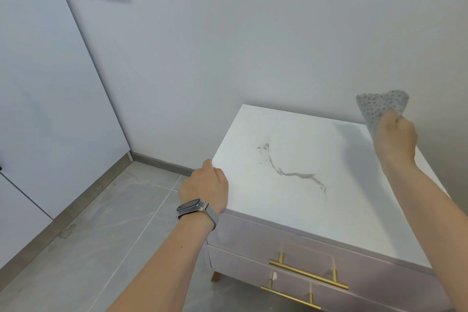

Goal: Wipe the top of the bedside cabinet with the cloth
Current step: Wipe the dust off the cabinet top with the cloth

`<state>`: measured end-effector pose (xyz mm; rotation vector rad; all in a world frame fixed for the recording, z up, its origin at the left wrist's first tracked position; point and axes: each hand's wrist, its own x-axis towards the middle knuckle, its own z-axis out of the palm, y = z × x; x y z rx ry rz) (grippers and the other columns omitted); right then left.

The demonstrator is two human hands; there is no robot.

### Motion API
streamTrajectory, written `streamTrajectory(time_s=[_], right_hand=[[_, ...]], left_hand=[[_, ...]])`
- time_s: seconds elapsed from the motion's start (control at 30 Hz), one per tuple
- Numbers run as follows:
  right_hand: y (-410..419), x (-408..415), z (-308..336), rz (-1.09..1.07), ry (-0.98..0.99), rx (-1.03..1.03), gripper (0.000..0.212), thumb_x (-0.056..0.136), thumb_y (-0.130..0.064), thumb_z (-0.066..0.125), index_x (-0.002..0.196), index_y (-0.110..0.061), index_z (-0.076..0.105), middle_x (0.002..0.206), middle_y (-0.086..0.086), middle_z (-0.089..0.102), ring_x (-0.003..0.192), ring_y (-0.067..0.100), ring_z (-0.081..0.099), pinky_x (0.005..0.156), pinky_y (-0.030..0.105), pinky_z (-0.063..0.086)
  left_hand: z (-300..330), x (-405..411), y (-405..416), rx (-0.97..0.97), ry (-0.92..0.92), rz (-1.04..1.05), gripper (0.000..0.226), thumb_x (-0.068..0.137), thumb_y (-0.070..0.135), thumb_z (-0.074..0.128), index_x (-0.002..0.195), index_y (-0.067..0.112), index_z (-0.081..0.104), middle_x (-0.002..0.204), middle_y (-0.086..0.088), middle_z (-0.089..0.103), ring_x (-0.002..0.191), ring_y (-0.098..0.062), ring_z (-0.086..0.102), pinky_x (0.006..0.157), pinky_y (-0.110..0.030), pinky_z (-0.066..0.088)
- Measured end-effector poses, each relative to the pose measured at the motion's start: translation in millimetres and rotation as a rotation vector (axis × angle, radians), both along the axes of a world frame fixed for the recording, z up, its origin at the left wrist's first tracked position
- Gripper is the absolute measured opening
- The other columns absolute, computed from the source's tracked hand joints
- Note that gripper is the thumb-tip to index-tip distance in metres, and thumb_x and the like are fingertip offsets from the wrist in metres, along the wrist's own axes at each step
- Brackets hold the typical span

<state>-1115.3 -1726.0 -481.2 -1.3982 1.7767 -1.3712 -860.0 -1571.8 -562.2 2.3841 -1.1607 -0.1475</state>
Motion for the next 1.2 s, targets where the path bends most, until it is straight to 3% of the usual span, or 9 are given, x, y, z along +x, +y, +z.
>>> streamTrajectory(time_s=[0.2, 0.33, 0.53, 0.73, 0.8, 0.87, 0.93, 1.03, 1.2], right_hand=[[5, 10, -42, 0.294, 0.491, 0.213, 0.056, 0.09, -0.031, 0.023, 0.116, 0.009, 0.053, 0.124, 0.03, 0.053, 0.123, 0.04, 0.043, 0.104, 0.041, 0.03], [8, 17, -39, 0.382, 0.438, 0.266, 0.036, 0.096, -0.028, 0.026, 0.092, -0.003, 0.052, 0.106, 0.018, 0.053, 0.108, 0.032, 0.047, 0.083, 0.034, 0.03], [30, 40, -29, 0.588, 0.553, 0.33, 0.046, 0.099, -0.031, 0.021, 0.125, -0.005, 0.049, 0.134, 0.016, 0.048, 0.123, 0.029, 0.042, 0.096, 0.033, 0.031], [37, 38, -32, 0.73, 0.235, 0.45, 0.035, 0.094, -0.04, 0.03, 0.083, -0.019, 0.055, 0.088, 0.002, 0.057, 0.08, 0.018, 0.052, 0.077, 0.033, 0.039], [34, 32, -30, 0.671, -0.105, 0.426, 0.031, 0.095, -0.034, 0.036, 0.089, -0.017, 0.062, 0.088, -0.001, 0.066, 0.082, 0.016, 0.063, 0.079, 0.032, 0.048], [29, 25, -23, 0.529, -0.481, 0.36, 0.026, 0.094, -0.026, 0.041, 0.082, -0.017, 0.062, 0.081, -0.004, 0.07, 0.063, 0.008, 0.069, 0.062, 0.023, 0.053], [13, 20, -17, 0.353, -0.608, 0.226, 0.026, 0.093, -0.026, 0.039, 0.084, -0.016, 0.062, 0.093, 0.001, 0.069, 0.059, 0.006, 0.067, 0.055, 0.02, 0.052], [-12, 38, -7, 0.3, -0.403, 0.055, 0.039, 0.095, -0.034, 0.032, 0.117, -0.011, 0.055, 0.113, 0.005, 0.06, 0.085, 0.017, 0.062, 0.069, 0.032, 0.054], [-35, 102, -9, 0.661, 0.483, -0.074, 0.035, 0.1, -0.024, 0.032, 0.123, -0.008, 0.052, 0.113, 0.015, 0.061, 0.098, 0.025, 0.054, 0.08, 0.03, 0.037]], left_hand=[[0, 0, 0, 0.0, -0.008, -0.007, 0.019, 0.093, 0.02, 0.025, 0.086, 0.013, 0.041, 0.072, -0.007, 0.052, 0.067, -0.03, 0.049, 0.057, -0.031, 0.034], [0, 0, 0, 0.004, -0.02, -0.006, 0.019, 0.093, 0.02, 0.025, 0.086, 0.013, 0.041, 0.073, -0.007, 0.053, 0.066, -0.03, 0.048, 0.056, -0.03, 0.032], [-1, 0, 0, 0.0, -0.023, -0.002, 0.02, 0.093, 0.02, 0.024, 0.086, 0.013, 0.042, 0.072, -0.007, 0.053, 0.066, -0.03, 0.049, 0.054, -0.03, 0.032], [2, -1, 1, -0.012, -0.001, 0.003, 0.021, 0.093, 0.019, 0.024, 0.085, 0.012, 0.043, 0.073, -0.008, 0.053, 0.066, -0.03, 0.049, 0.054, -0.03, 0.031], [3, -2, 2, -0.008, 0.005, 0.005, 0.021, 0.093, 0.019, 0.024, 0.085, 0.012, 0.043, 0.071, -0.007, 0.052, 0.065, -0.029, 0.048, 0.053, -0.03, 0.031], [4, -3, 3, 0.003, -0.001, 0.005, 0.022, 0.094, 0.02, 0.024, 0.087, 0.013, 0.044, 0.067, -0.004, 0.049, 0.065, -0.028, 0.048, 0.053, -0.03, 0.03], [6, -4, 3, 0.011, -0.004, 0.009, 0.026, 0.094, 0.02, 0.024, 0.093, 0.012, 0.048, 0.066, -0.002, 0.047, 0.066, -0.028, 0.048, 0.055, -0.03, 0.032], [4, -3, 2, 0.002, -0.015, 0.015, 0.027, 0.095, 0.021, 0.024, 0.097, 0.011, 0.049, 0.078, -0.008, 0.058, 0.07, -0.029, 0.049, 0.06, -0.032, 0.037], [-2, -1, 0, 0.002, -0.03, 0.013, 0.029, 0.095, 0.022, 0.024, 0.102, 0.012, 0.05, 0.087, -0.01, 0.065, 0.077, -0.032, 0.058, 0.062, -0.033, 0.039]])
